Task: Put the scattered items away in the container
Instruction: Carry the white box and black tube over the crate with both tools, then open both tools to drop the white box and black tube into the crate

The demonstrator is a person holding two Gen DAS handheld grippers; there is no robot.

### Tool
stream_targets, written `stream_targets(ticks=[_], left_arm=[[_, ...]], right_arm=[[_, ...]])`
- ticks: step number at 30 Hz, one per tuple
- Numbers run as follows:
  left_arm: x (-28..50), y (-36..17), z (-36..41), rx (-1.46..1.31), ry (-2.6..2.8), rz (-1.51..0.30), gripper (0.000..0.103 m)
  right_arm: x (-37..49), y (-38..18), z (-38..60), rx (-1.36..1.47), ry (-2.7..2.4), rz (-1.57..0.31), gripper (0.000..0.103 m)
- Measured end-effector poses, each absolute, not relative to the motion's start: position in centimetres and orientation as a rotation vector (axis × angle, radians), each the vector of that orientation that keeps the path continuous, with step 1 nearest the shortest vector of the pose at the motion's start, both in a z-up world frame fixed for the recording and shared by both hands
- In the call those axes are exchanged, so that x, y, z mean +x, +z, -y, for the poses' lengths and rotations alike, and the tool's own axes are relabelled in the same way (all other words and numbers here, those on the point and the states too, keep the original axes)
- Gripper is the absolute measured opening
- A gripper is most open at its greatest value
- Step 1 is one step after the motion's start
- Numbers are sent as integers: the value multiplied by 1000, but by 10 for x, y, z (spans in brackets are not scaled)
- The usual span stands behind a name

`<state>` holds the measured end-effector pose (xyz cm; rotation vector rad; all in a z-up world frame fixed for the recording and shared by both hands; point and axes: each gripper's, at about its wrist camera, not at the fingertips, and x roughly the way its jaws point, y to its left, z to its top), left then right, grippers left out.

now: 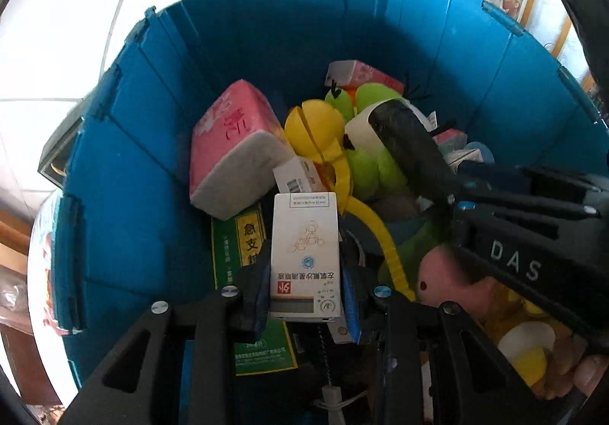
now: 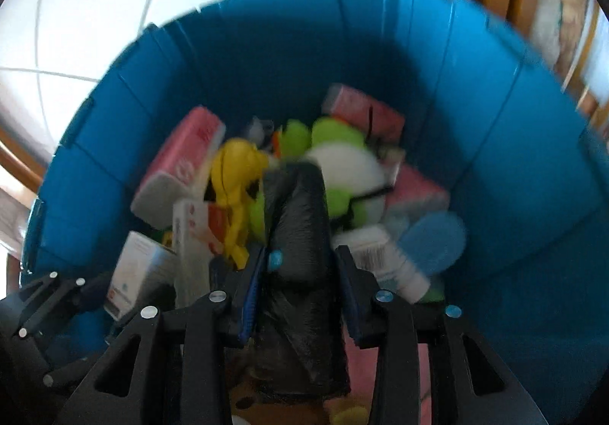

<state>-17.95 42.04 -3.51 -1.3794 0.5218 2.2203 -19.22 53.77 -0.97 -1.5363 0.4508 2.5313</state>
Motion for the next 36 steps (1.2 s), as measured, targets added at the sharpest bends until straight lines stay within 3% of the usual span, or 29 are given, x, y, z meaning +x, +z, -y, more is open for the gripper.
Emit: stream_targets(ticks=[3, 5, 8, 19, 26, 36], left_arm=[[-184, -36, -420, -1416, 2226, -527, 40], [-185, -35, -419, -1406, 2255, -546, 50], [-188, -35, -418, -1395, 2277, -549, 58], [-189, -28, -416, -1406, 2246, -466, 59], [-185, -22, -418, -1379, 2238, -452, 59], [-155, 4, -415, -1188, 2302, -484, 59]], right_arm=[[-192, -13, -534, -1570, 2532, -442, 51], [-194, -13, -528, -1583, 2539, -407, 68], [-196, -14, -525, -1596, 2532, -384, 71], [-197, -12, -530, -1579, 2486, -359, 74], [-171, 29, -518, -1424, 2573, -201, 87], [-99, 79, -518, -1189, 2652, -148, 92]])
